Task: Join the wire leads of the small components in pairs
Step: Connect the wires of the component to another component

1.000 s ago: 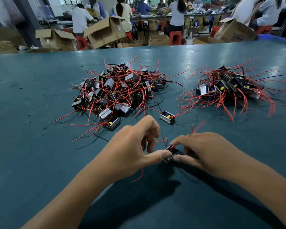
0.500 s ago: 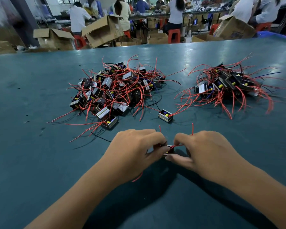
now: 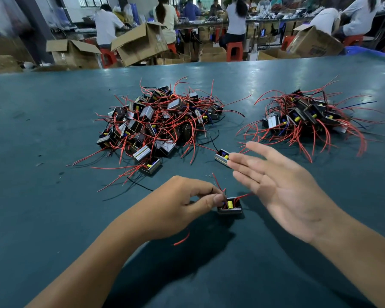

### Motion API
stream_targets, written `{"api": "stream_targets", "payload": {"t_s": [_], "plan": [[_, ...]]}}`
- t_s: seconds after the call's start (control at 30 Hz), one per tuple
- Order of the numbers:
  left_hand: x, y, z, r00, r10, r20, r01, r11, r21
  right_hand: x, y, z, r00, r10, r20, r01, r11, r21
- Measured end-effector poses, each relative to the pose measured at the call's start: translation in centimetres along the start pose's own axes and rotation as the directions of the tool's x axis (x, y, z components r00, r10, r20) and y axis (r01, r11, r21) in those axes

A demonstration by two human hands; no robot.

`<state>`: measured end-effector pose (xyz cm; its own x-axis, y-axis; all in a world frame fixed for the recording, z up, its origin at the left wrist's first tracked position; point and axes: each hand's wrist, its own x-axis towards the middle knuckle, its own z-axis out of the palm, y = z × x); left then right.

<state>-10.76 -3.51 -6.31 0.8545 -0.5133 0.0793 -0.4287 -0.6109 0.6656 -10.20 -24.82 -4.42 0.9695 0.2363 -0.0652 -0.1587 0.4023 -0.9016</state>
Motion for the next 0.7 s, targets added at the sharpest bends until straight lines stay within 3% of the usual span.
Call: {"api": "stream_targets", "payload": {"t_s": [0.03,0.07,0.13,0.17,0.27,0.5,0.7], "plan": [[0.0,0.1,0.0,1.0,0.0,0.014,0.0,1.0,-0.004,-0.1,0.5,0.1,0.999,-0.043,0.009,0.044,0.975,-0.219],[-0.1,0.1,-0.1,1.0,0.003,0.019,-0.003,1.0,-0.013,-0.2,1.0,0.0,0.995,-0.084,0.049,0.097,0.858,-0.505],[-0.2,0.1,-0.3,1.0,0.012,-0.005,-0.012,0.999,-0.036,-0.3,1.6,-0.5,0.981,-0.102,0.164,0.193,0.465,-0.864],[-0.3,0.1,-0.5,0.999,0.014,-0.032,-0.016,0.999,-0.042,-0.4,1.7,-0.9,0.976,-0.084,0.201,0.218,0.335,-0.917],[-0.2,-0.2,-0.7,0.992,-0.008,-0.124,0.004,0.999,-0.032,-0.6,1.6,-1.6,0.966,-0.012,0.258,0.257,0.153,-0.954],[0.1,-0.5,-1.0,0.954,0.012,-0.298,-0.011,1.0,0.005,-0.2,1.6,-2.0,0.94,-0.031,0.34,0.342,0.059,-0.938],[0.0,-0.8,-1.5,0.944,-0.028,-0.329,0.02,0.999,-0.028,-0.3,1.5,-2.3,0.922,-0.025,0.385,0.386,0.029,-0.922]]}}
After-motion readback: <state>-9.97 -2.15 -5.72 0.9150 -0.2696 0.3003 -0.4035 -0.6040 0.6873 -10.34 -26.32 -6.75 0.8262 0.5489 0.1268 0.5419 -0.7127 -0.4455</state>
